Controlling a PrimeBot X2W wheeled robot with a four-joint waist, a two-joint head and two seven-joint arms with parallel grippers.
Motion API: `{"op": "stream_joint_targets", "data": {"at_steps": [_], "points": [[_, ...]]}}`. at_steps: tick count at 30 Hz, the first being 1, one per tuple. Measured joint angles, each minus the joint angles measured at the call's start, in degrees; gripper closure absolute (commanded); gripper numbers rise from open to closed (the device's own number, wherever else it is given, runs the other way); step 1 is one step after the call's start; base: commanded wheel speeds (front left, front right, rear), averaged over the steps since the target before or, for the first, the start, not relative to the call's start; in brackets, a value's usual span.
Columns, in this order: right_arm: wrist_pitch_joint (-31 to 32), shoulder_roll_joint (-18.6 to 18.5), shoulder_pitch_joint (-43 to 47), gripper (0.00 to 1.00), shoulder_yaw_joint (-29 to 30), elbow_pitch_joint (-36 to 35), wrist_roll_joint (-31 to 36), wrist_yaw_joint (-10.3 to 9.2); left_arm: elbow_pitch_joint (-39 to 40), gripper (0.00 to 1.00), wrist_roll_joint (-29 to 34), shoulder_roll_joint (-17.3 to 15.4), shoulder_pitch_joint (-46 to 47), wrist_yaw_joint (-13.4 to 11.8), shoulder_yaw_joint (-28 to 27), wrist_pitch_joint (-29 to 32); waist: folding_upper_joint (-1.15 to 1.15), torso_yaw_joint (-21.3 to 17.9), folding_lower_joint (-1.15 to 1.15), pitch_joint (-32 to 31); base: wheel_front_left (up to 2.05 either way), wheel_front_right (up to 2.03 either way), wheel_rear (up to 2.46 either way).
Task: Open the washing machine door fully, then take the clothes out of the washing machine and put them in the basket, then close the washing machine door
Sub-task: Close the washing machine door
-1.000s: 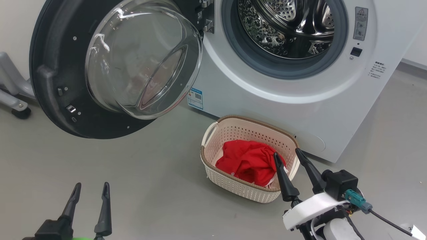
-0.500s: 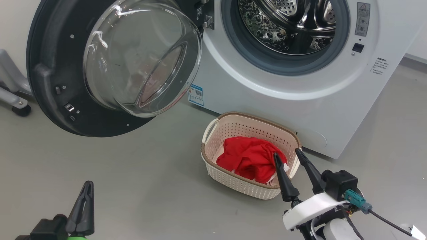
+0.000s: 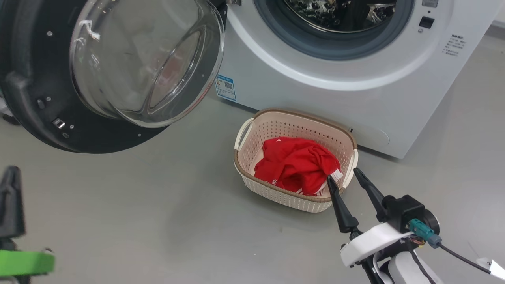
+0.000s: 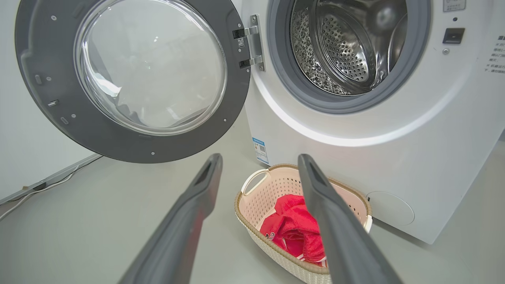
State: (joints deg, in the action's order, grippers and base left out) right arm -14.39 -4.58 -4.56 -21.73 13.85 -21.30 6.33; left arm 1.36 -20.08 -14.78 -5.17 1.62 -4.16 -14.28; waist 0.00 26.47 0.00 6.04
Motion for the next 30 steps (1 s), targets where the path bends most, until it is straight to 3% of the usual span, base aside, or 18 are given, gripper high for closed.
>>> {"op": "stream_joint_targets", "data": {"at_steps": [4,9,18,23,30], "points": [[0.3,-1.29,-2.65,0.0,-0.01,-0.76,0.81,0.01,1.88,1.0,-2.18,-5.72,6.42,0.77,-6.14,0.24,0.0,-0.99,0.0,2.84,0.0,0.0,0.0],[0.54,-1.57,-4.5,0.0,-0.56,-1.07,1.37,0.02,2.14,1.0,-6.06,-10.25,12.16,1.29,-12.25,2.47,0.0,-2.46,0.0,5.22,0.0,0.0,0.0],[0.71,-1.8,-6.09,0.0,-1.19,-1.01,1.72,0.05,-7.22,1.0,-23.75,-12.17,24.65,1.41,-23.72,10.83,0.0,-6.19,0.0,7.5,0.0,0.0,0.0],[0.71,-1.72,-6.76,0.0,-1.69,-0.81,1.72,0.07,-15.18,1.0,-31.72,-13.32,29.82,-1.18,-29.08,16.47,0.0,-8.25,0.0,8.27,0.0,0.0,0.0],[0.71,-1.41,-7.03,0.0,-2.48,-0.48,1.72,0.08,-26.33,1.0,-39.05,-14.28,35.64,-7.58,-36.72,22.36,0.0,-11.02,0.0,9.1,0.0,0.0,0.0]]}}
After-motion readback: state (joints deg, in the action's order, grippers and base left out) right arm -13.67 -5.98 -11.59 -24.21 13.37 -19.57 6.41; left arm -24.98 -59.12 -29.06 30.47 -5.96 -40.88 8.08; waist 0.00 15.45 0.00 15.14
